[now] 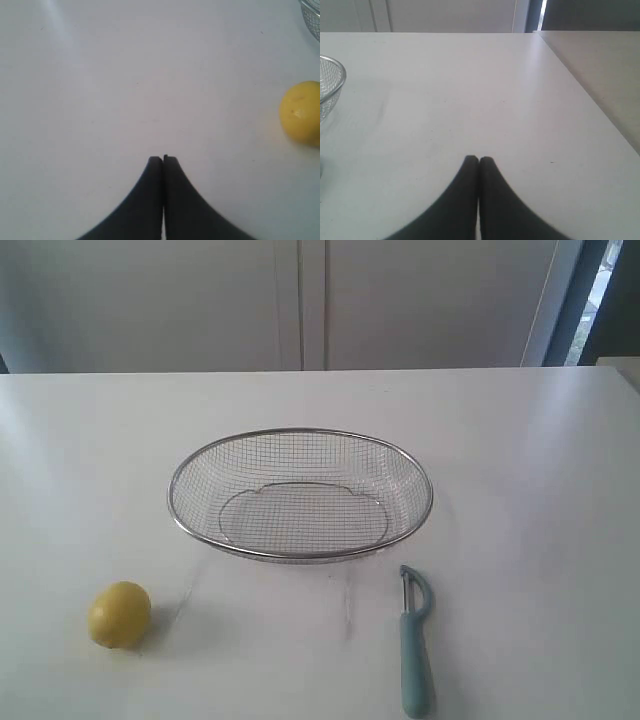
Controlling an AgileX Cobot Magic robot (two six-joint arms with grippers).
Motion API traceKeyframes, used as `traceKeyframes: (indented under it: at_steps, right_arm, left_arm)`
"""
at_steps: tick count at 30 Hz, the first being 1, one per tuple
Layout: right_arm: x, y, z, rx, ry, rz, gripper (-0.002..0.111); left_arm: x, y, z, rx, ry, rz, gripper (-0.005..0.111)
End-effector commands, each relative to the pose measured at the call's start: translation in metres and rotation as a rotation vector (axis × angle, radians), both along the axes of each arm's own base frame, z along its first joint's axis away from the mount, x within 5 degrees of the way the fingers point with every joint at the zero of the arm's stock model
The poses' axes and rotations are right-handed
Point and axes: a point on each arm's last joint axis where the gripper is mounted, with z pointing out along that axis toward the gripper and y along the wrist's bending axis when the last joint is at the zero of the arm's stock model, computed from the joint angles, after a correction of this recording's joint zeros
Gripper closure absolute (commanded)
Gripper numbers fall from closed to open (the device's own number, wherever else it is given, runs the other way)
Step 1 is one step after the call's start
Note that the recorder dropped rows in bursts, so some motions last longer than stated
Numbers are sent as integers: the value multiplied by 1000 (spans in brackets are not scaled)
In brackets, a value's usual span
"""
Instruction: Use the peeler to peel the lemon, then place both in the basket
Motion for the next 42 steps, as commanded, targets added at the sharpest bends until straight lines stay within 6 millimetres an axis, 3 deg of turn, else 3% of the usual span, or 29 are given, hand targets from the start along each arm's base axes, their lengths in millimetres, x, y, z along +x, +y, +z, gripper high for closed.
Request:
traceKeyframes:
  at_steps: [1,9,28,42]
  right_arm:
    - [0,0,0,3,-15,-1,108]
    - [2,0,6,-2,-83,2,108]
    - [2,2,42,-34,-478,20,108]
    - [2,2,41,-34,-476,20,108]
  left_arm:
    - [0,0,-4,0,11,4,107]
    - [0,0,-4,0,11,4,107]
    - [0,0,-3,1,11,4,107]
    - [0,0,-3,1,11,4,107]
